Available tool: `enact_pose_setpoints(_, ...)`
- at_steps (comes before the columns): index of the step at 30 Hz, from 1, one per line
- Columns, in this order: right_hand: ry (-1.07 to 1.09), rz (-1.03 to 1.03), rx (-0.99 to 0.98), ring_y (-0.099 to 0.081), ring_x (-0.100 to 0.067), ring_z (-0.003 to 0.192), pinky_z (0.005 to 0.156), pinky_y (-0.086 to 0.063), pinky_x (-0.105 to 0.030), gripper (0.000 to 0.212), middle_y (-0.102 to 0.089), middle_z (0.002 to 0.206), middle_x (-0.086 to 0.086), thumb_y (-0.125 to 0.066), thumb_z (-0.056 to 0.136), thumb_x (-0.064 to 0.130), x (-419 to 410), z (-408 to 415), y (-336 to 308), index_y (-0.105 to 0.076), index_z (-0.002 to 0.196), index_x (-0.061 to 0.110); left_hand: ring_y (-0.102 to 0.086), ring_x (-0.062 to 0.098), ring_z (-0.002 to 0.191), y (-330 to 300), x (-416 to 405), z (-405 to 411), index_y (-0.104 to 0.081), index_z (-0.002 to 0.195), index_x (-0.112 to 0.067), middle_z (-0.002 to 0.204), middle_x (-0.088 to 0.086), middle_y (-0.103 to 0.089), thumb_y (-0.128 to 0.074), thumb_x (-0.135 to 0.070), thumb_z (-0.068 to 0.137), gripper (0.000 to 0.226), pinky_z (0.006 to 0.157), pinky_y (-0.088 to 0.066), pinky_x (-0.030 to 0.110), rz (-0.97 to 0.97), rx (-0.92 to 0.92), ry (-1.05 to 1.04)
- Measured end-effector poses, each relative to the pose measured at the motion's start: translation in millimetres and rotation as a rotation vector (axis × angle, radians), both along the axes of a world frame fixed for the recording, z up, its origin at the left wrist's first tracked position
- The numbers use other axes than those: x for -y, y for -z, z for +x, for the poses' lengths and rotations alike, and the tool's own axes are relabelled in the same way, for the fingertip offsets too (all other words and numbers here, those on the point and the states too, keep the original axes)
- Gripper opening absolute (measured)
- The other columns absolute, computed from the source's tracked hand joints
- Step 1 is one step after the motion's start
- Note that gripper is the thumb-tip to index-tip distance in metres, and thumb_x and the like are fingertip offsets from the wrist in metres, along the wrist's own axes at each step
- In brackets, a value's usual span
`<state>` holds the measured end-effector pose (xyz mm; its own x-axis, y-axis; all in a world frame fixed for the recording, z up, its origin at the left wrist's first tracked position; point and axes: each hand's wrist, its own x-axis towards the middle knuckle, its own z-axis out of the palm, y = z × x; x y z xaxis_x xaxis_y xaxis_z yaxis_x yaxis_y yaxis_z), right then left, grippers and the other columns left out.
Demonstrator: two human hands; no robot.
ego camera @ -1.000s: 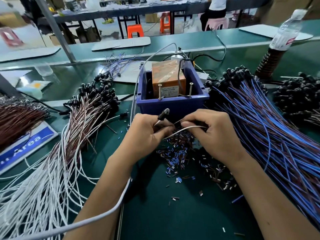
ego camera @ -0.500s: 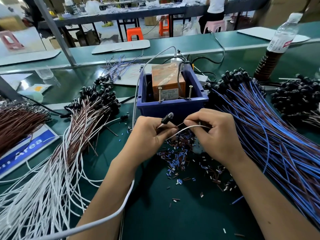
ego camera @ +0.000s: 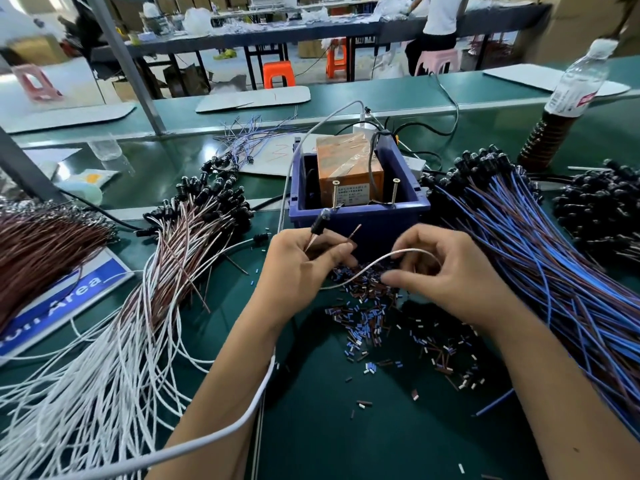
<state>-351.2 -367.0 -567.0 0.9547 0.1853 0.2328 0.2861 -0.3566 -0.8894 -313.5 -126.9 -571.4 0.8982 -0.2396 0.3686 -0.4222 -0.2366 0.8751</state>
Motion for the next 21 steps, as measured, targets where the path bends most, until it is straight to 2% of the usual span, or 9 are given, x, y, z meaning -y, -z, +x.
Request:
enact_pose_setpoints(3, -0.326, 0.382, -0.236, -0.049, -0.012, 0.060, 0.051, -0.040, -0.019, 0.054, -0.065, 0.082, -0.010, -0.089, 0.080, 0.030, 21.0, -3.2, -10.6, -0.063, 0.125, 0.016, -0.074, 0.009, 0.076, -2.9, -3.4, -0.8, -0.078, 0.097, -0.006, 0.083, 0.004, -0.080, -0.071, -0.007, 0.094, 0.008, 0.076, -0.054, 0.018, -0.133, -0.068, 0.048)
enact_pose_setpoints(5, -0.462, 0.655, -0.226, -0.038, -0.010, 0.056, 0.048, -0.034, -0.017, 0.047, -0.063, 0.080, -0.010, -0.082, 0.087, 0.026, 28.3, -7.5, -15.9, -0.061, 0.125, 0.008, -0.066, -0.002, 0.060, -6.3, -3.2, -3.3, -0.077, 0.099, -0.002, 0.086, 0.009, -0.080, -0.069, -0.004, 0.095, 0.010, 0.064, -0.048, 0.007, -0.225, -0.094, 0.093)
enact_pose_setpoints(7, -0.618, 0.963, -0.233, -0.034, -0.011, 0.059, 0.048, -0.035, -0.017, 0.027, -0.065, 0.086, -0.013, -0.070, 0.097, 0.020, 27.7, -10.4, -18.4, -0.064, 0.116, 0.001, -0.049, -0.004, 0.043, -9.4, -2.3, -4.4, -0.079, 0.098, -0.006, 0.090, 0.014, -0.079, -0.068, -0.008, 0.096, 0.011, 0.048, -0.040, 0.007, -0.308, -0.139, 0.131)
enact_pose_setpoints(10, -0.894, 1.389, -0.403, -0.047, -0.026, 0.070, 0.060, -0.040, -0.031, 0.043, -0.061, 0.119, -0.039, -0.048, 0.109, 0.019, 13.4, -12.8, -19.2, -0.054, 0.128, -0.019, -0.027, 0.008, 0.039, -12.0, -0.7, -4.2, -0.081, 0.096, -0.013, 0.094, 0.014, -0.079, -0.067, -0.015, 0.095, 0.014, 0.040, -0.025, 0.016, -0.370, -0.207, 0.159)
enact_pose_setpoints(12, -0.934, 1.474, -0.415, -0.057, -0.036, 0.085, 0.071, -0.045, -0.037, 0.045, -0.051, 0.138, -0.043, -0.040, 0.108, 0.012, 3.0, -12.7, -19.3, -0.047, 0.138, -0.020, -0.024, 0.008, 0.040, -13.2, 0.0, -4.9, -0.080, 0.096, -0.010, 0.092, 0.014, -0.079, -0.067, -0.014, 0.094, 0.014, 0.041, -0.022, 0.016, -0.422, -0.241, 0.171)
enact_pose_setpoints(14, -0.889, 1.450, -0.348, -0.059, -0.035, 0.090, 0.074, -0.049, -0.036, 0.045, -0.046, 0.148, -0.040, -0.041, 0.100, -0.004, -3.5, -11.7, -18.4, -0.045, 0.144, -0.017, -0.022, 0.007, 0.040, -14.8, -1.1, -5.8, -0.079, 0.099, -0.004, 0.081, 0.011, -0.076, -0.066, -0.014, 0.094, 0.017, 0.041, -0.020, 0.016, -0.476, -0.264, 0.193)
enact_pose_setpoints(16, -0.699, 1.207, -0.213, -0.062, -0.022, 0.082, 0.064, -0.051, -0.023, 0.047, -0.052, 0.150, -0.029, -0.056, 0.097, -0.003, -5.6, -9.9, -15.4, -0.053, 0.144, -0.005, -0.021, 0.005, 0.041, -17.2, -2.7, -7.3, -0.077, 0.101, 0.000, 0.078, 0.009, -0.074, -0.063, -0.013, 0.095, 0.020, 0.041, -0.020, 0.015, -0.536, -0.280, 0.247)
enact_pose_setpoints(19, -0.383, 0.714, -0.083, -0.060, -0.012, 0.058, 0.042, -0.038, -0.016, 0.034, -0.068, 0.136, -0.017, -0.072, 0.096, 0.031, -11.8, -7.4, -6.9, -0.072, 0.126, 0.016, -0.023, 0.001, 0.040, -20.1, -1.6, -10.0, -0.078, 0.095, -0.006, 0.120, 0.026, -0.070, -0.059, -0.011, 0.095, 0.020, 0.040, -0.022, 0.013, -0.615, -0.301, 0.337)
enact_pose_setpoints(21, -0.315, 0.537, -0.072, -0.058, -0.012, 0.048, 0.039, -0.031, -0.015, 0.023, -0.074, 0.123, -0.015, -0.067, 0.098, 0.033, -20.0, -7.2, -1.8, -0.075, 0.116, 0.020, -0.024, -0.001, 0.040, -21.8, -0.6, -12.3, -0.079, 0.094, -0.009, 0.127, 0.028, -0.063, -0.059, -0.011, 0.095, 0.020, 0.040, -0.023, 0.013, -0.605, -0.296, 0.367)
